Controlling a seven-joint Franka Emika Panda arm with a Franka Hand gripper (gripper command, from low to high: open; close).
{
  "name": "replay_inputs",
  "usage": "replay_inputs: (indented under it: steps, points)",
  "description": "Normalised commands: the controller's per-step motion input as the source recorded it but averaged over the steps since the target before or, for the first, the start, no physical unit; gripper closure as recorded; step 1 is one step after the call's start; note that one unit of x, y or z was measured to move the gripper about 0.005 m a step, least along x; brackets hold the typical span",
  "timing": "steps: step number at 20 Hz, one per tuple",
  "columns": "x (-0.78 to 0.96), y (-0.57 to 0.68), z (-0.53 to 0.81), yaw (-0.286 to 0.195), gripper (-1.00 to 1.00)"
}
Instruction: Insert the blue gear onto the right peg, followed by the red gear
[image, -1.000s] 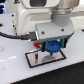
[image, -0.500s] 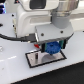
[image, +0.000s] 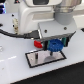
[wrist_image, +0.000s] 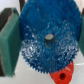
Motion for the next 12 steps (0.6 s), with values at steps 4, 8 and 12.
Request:
replay_inputs:
  steps: [4, 8, 12]
  points:
    - [0.13, -0.08, -0.02, 0.0, 1.0]
    - [0.17, -0.17, -0.01, 0.0, 1.0]
    - [0.22, -0.01, -0.02, 0.0, 1.0]
